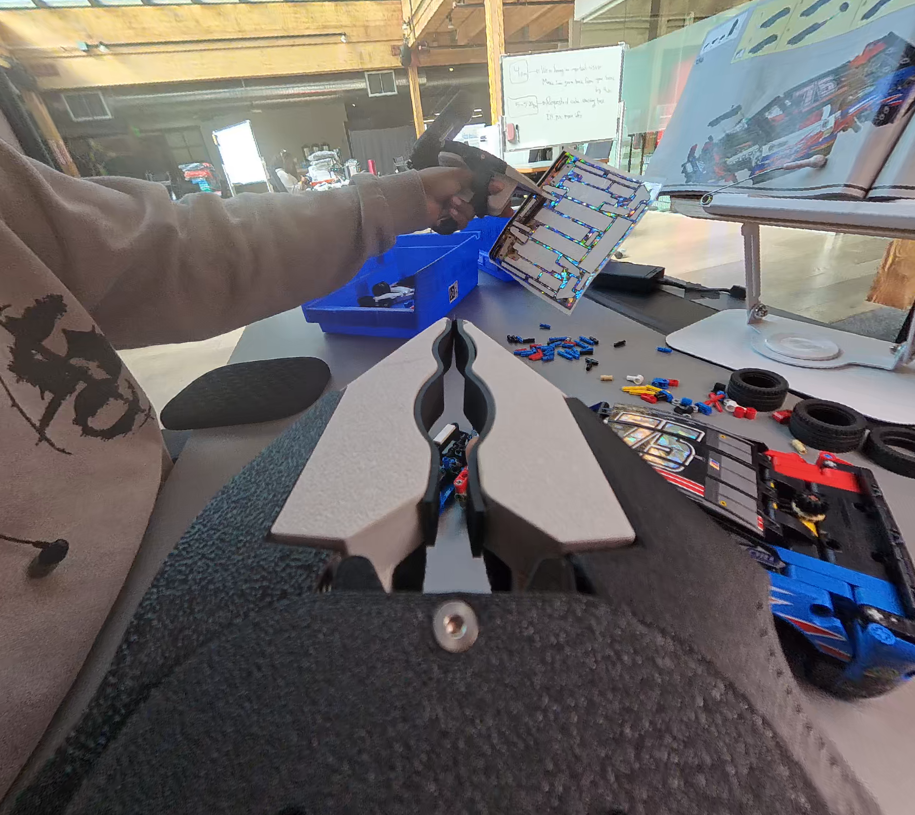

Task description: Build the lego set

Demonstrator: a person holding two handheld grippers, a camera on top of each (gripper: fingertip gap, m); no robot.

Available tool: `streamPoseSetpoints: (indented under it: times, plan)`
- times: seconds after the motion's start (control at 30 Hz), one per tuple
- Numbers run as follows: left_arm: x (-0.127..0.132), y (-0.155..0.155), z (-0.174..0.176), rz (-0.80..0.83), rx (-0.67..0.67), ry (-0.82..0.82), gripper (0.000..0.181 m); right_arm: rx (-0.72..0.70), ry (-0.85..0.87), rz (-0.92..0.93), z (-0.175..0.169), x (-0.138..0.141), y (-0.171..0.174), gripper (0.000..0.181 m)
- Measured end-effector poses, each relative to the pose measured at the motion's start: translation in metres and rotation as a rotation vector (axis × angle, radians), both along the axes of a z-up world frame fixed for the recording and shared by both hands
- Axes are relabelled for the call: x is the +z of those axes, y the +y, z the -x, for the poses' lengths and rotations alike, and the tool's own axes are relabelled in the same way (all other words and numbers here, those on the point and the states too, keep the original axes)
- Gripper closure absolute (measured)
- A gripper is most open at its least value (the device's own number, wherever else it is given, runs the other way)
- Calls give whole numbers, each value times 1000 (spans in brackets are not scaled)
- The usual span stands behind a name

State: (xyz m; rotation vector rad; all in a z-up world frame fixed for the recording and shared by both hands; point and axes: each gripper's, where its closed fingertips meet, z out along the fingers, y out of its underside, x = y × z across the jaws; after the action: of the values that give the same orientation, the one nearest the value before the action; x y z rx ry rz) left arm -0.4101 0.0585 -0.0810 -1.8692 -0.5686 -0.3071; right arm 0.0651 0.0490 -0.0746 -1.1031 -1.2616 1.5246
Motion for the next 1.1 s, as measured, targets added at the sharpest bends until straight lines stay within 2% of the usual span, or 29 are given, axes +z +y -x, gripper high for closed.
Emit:
streamPoseSetpoints:
  times: [0.17, 0.27, 0.4, 0.43, 0.5, 0.6, 0.63, 0.7, 0.8, 0.87, 0.97, 1.03, 1.1]
  plan:
    - [-43, 17, 56, 62, 163, -82, 181, -5, -15, 10, 0, -7, 4, 181]
    - [-60, 32, 66, 78, 203, -108, 181, -7, -26, 15, 2, -11, 6, 181]
    - [-73, 42, 78, 134, 274, -53, 181, -16, -41, 23, 4, -17, 9, 181]
    - [-72, 44, 78, 140, 272, -50, 173, -18, -41, 25, 5, -18, 10, 181]
    - [-65, 41, 79, 170, 286, 14, 139, -25, -39, 24, 5, -18, 10, 181]
    - [-25, 34, 71, 152, 312, 245, 118, -38, -31, 13, 7, -18, 10, 181]
    - [-10, 34, 57, 124, 281, 298, 117, -45, -29, 8, 8, -18, 9, 181]
    - [14, 39, 6, 53, 145, 344, 121, -67, -23, -6, 10, -18, 9, 181]
    - [30, 35, -107, -71, -136, 307, 137, -112, -13, -40, 13, -18, 10, 181]
    - [23, 20, -194, -141, -334, 203, 145, -159, -2, -69, 15, -17, 12, 181]
    - [2, -12, -307, -244, -545, -92, 154, -263, 41, -179, 16, -13, 13, 181]
    - [-16, -28, -361, -275, -626, -295, 155, -315, 59, -312, 19, -13, 7, 181]
    - [-29, -36, -393, -310, -654, -456, 157, -369, 60, -471, 24, -17, -2, 181]
